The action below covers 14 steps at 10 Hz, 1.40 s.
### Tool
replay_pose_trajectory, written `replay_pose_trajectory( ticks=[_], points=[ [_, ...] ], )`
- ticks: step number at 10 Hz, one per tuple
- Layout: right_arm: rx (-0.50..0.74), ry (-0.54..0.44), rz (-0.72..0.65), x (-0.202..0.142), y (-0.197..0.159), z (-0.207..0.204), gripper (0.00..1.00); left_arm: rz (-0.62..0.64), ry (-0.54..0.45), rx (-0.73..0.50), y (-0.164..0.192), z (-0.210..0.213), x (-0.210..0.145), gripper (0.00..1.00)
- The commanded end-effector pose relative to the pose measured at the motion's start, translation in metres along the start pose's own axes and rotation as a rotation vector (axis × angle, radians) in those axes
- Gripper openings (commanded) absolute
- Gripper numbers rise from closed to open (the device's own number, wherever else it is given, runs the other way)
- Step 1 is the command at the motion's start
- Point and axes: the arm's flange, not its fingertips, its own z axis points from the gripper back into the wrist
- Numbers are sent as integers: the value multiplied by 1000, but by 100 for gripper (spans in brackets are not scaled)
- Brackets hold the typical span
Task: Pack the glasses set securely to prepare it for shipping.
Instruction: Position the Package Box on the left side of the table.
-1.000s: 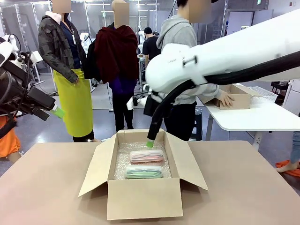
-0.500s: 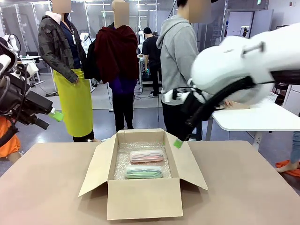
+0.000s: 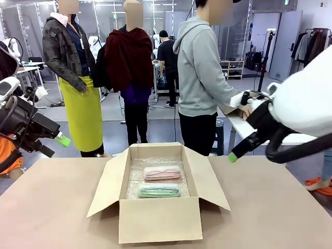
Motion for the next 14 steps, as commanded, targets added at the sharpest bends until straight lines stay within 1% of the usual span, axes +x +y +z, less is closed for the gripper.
replay_pose_trajectory(
  ticks=[1, 2, 3, 4, 8, 9, 10, 11, 12, 13, 14],
  points=[
    [-107, 46, -67, -15, 9, 2, 100, -20, 26, -20, -6, 1, 1, 100],
    [-135, 20, -76, -16, 8, 5, 100, -18, 3, -12, -8, 2, 2, 100],
    [-84, -60, -12, -11, 11, -4, 100, -22, -36, 2, -9, 2, 2, 100],
    [-90, 13, -45, 1, -6, 12, 100, -4, 16, 8, -4, -3, -1, 100],
    [-90, 13, -45, 1, -6, 12, 100, 0, 13, 24, -6, -4, 0, 100],
    [-90, 13, -45, 1, -6, 12, 100, 24, 55, -15, 9, -6, 7, 100],
    [-90, 13, -45, 1, -6, 12, 100, 49, 41, -52, 26, -12, 11, 100],
    [-90, 13, -45, 1, -6, 12, 100, 105, 42, -128, 47, -23, 13, 100],
    [-90, 13, -45, 1, -6, 12, 100, 123, 28, -167, 65, -33, 16, 100],
    [-90, 13, -45, 1, -6, 12, 100, 193, 16, -191, 83, -44, 18, 100],
    [-90, 13, -45, 1, -6, 12, 100, 207, 33, -215, 100, -53, 20, 100]
  ],
)
